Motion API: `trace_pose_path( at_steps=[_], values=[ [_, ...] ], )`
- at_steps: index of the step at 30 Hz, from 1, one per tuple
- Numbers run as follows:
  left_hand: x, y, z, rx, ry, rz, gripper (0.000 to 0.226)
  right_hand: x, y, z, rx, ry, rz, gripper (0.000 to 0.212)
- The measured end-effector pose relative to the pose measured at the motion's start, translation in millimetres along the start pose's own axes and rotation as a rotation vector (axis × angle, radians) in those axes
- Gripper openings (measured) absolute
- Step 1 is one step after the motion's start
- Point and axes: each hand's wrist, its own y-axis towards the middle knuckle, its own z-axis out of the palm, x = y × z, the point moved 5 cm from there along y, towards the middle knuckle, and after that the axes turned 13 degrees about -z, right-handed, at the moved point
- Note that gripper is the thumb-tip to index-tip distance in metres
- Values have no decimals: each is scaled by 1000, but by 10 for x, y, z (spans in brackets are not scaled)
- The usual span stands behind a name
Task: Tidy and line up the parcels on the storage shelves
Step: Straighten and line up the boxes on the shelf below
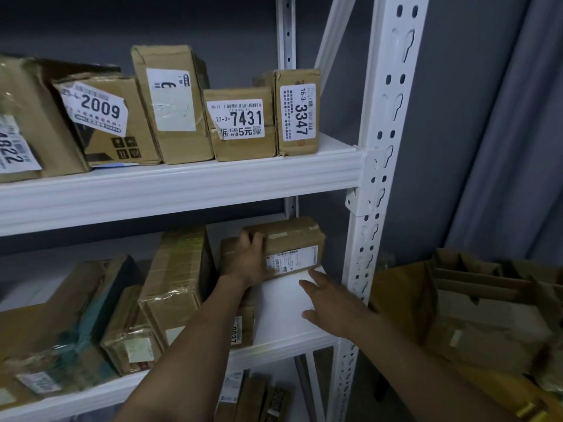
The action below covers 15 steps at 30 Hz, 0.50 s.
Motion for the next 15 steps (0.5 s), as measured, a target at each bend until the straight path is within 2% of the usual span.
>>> trace_pose_path(
  at_steps=[6,15],
  values=[
    [-32,91,-22,-31,57,-8,84,51,-53,-18,24,-32,-63,61],
    [-28,297,14,13,-29,-13,62,61,-73,8,-17,-25,-92,52]
  ],
)
